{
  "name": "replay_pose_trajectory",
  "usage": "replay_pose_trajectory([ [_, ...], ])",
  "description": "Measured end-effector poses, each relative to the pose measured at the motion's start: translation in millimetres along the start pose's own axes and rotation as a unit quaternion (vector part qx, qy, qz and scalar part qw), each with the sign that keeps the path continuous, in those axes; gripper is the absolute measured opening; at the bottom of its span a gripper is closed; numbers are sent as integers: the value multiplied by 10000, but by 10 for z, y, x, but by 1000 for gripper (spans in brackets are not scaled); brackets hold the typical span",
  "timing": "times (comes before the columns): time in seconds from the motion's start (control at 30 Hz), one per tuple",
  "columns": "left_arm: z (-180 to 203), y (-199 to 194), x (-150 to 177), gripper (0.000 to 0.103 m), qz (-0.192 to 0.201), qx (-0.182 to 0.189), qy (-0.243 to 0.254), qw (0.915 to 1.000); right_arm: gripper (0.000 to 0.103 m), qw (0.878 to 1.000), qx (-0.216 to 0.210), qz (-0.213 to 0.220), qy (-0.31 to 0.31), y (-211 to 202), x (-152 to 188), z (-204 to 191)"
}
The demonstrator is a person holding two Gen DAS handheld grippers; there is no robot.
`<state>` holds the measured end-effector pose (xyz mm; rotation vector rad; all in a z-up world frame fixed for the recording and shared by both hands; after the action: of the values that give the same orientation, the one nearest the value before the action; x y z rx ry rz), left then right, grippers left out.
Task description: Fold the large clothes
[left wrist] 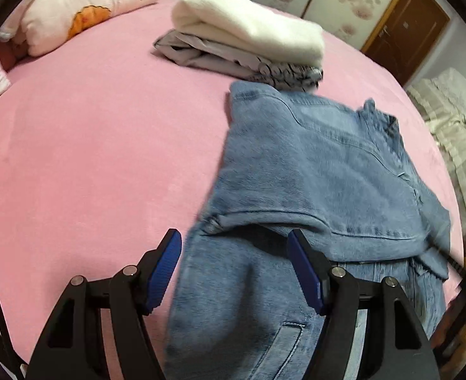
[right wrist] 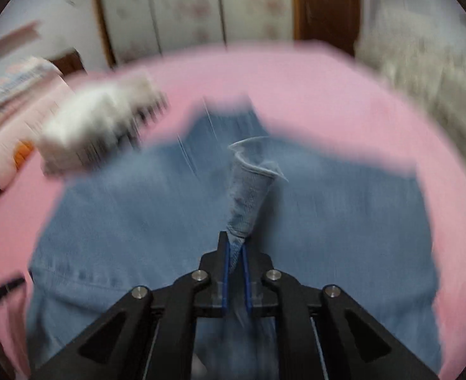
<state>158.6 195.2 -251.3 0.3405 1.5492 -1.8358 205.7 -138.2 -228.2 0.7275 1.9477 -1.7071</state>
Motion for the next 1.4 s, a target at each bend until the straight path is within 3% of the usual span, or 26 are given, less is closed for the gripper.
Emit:
replay_pose_trajectory([
  [0.07,57,14,15,68,-22,44,44,10000,16,9988,-213,-233,364,-12,242,177],
  [0.13,106,8,-28,68,25,108,92,9999,22,9985,-313,-135,421,-102,246,273],
  [0.2,106,24,-128,68,92,108,167,9998,48,9983,-405,60,409,-215,139,319],
  [0.27,108,49,-278,68,212,140,232,9994,57,9970,-591,266,418,-284,-48,357],
  [0.47,61,529,-719,68,48,113,539,9985,57,9941,-1036,134,278,214,-640,417],
  [0.63,103,992,-800,68,-483,321,584,9966,57,9948,-1003,-145,38,783,-790,457],
  [0.83,119,1288,-783,68,-670,283,747,9946,56,9924,-1140,-96,-445,1050,-841,357],
  [0.9,112,1335,-797,68,-702,312,651,9949,35,9899,-1251,-125,-660,1071,-846,247],
  [0.97,111,1355,-825,68,-716,340,572,9952,26,9883,-1218,-97,-911,1029,-850,168],
  [1.03,115,1351,-846,68,-710,349,548,9954,25,9875,-1089,93,-1135,916,-882,132],
  [1.1,142,1321,-884,62,-630,387,561,9957,24,9872,-1062,365,-1129,767,-970,145],
  [1.23,269,1290,-944,36,-382,259,835,9954,25,9863,-678,1009,-1113,537,-1273,236],
  [1.33,315,1373,-954,16,-266,-78,1075,9938,25,9902,-447,713,-1116,781,-1271,254],
  [1.4,322,1441,-950,13,-221,-292,1222,9918,31,9913,-206,435,-1227,987,-1162,263],
])
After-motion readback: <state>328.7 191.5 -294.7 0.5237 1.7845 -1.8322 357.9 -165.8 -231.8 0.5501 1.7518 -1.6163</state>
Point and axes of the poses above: each gripper's, at about its wrist camera, not at the fingertips, and y roughly the way its jaws point, z to its right, x to its underside, the point moved 9 cm from there along y, roughly the way its jaws point, and after that the axes turned 10 degrees about z, right-handed, at the moved point
